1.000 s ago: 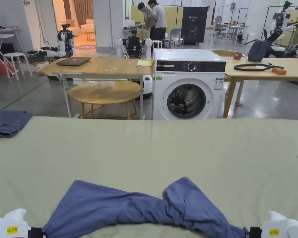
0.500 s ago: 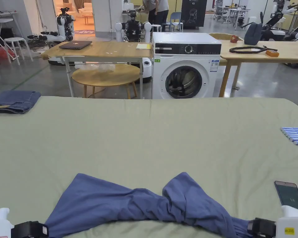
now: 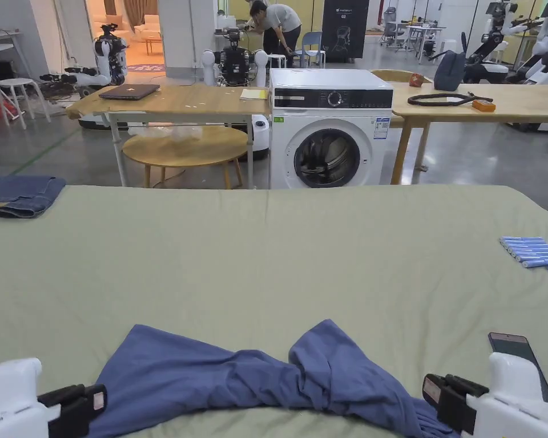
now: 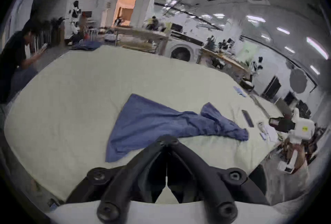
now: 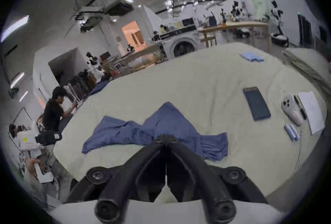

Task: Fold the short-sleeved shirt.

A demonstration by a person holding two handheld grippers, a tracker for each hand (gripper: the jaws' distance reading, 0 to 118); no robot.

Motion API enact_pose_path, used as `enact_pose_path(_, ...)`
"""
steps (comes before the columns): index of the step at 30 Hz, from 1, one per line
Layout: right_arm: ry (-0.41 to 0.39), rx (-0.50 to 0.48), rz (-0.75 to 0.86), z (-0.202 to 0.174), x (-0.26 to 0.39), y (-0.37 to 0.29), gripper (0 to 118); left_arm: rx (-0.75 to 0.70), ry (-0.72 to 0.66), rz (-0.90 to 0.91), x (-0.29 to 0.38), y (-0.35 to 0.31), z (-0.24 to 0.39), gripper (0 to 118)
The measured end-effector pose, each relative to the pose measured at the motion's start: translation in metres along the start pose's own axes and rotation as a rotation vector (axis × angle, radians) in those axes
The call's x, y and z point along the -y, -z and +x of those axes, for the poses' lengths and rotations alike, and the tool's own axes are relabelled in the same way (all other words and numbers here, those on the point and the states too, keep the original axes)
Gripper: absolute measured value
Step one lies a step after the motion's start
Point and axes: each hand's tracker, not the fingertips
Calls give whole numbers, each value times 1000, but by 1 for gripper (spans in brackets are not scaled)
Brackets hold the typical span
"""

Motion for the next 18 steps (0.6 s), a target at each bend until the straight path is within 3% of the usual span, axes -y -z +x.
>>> enact_pose_path(6,-59,32,-11,-19,4,6,0,-17,36,-44,6,13,7,0)
enact_pose_path(11,-29,8,-51,-13,7,17,0,18,33,-54,-10,32,-1,3)
enact_pose_path(12,-15,8,-60,-12,6,16,0,-11,69,-49,-16,39,-1,13)
enact_pose_path(14,-1,7,-79,-11,10,23,0,-63,118,-49,-32,58,-3,47)
enact_pose_path(15,3,10,-87,-10,13,27,0,-81,117,-31,-41,72,-9,55)
enact_pose_path(16,13,12,-98,-8,12,30,0,-78,111,-29,-51,91,-18,55)
enact_pose_path(17,25,8,-112,-7,13,33,0,-93,91,-65,-62,108,-21,81)
enact_pose_path(18,35,-2,-121,-5,14,37,0,-123,70,-90,-74,131,-29,98)
